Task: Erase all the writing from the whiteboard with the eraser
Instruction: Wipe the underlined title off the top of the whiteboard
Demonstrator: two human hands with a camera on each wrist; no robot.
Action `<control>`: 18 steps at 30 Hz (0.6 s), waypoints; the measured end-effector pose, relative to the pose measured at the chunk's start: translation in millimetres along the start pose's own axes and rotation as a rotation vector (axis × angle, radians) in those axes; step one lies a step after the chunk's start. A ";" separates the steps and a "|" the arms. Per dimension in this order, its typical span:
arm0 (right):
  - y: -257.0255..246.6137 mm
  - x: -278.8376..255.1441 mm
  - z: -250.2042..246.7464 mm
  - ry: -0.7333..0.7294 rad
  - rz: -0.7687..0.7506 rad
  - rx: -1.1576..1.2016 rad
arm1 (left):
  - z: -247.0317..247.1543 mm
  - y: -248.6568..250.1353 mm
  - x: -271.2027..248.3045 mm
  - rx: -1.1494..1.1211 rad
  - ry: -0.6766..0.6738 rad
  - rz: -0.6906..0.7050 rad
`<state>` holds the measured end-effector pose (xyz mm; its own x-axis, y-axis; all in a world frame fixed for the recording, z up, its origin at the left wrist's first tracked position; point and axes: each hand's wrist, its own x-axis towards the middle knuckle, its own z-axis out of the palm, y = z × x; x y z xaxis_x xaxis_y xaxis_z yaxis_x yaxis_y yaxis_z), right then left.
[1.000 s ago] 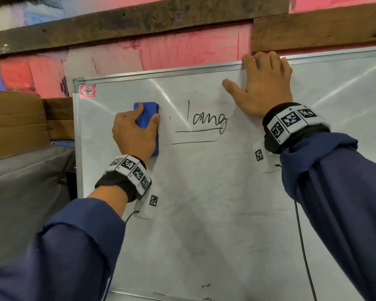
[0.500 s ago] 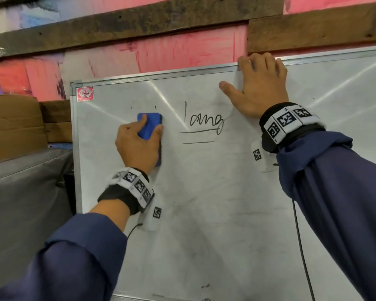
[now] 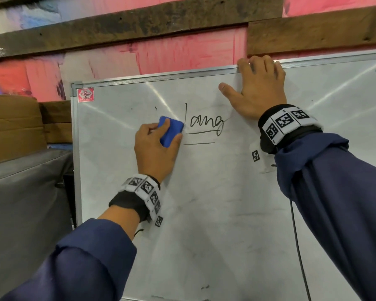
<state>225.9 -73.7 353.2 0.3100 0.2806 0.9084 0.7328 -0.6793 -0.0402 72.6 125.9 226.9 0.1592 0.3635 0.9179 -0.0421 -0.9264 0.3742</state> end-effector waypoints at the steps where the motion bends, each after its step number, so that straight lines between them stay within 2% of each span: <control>1: -0.1 -0.6 -0.3 -0.006 -0.003 0.000 | 0.3 3.7 11.0 -0.001 0.035 -0.026; 5: 1.4 -0.1 -0.5 -0.016 -0.008 -0.004 | 5.1 17.0 35.4 -0.054 0.104 -0.119; 12: 1.0 -0.5 1.4 -0.012 -0.003 0.017 | 12.0 19.4 -18.4 -0.049 -0.005 -0.047; 15: 1.8 0.2 0.1 -0.014 -0.004 0.023 | 9.7 23.7 -5.3 -0.022 -0.005 -0.040; 18: 2.5 0.1 -0.8 -0.013 -0.006 0.013 | 6.7 31.2 28.1 -0.034 0.041 -0.091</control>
<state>227.2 -76.0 353.5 0.3133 0.2939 0.9030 0.7424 -0.6687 -0.0400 82.4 106.5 263.5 0.1235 0.4503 0.8843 -0.0632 -0.8857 0.4599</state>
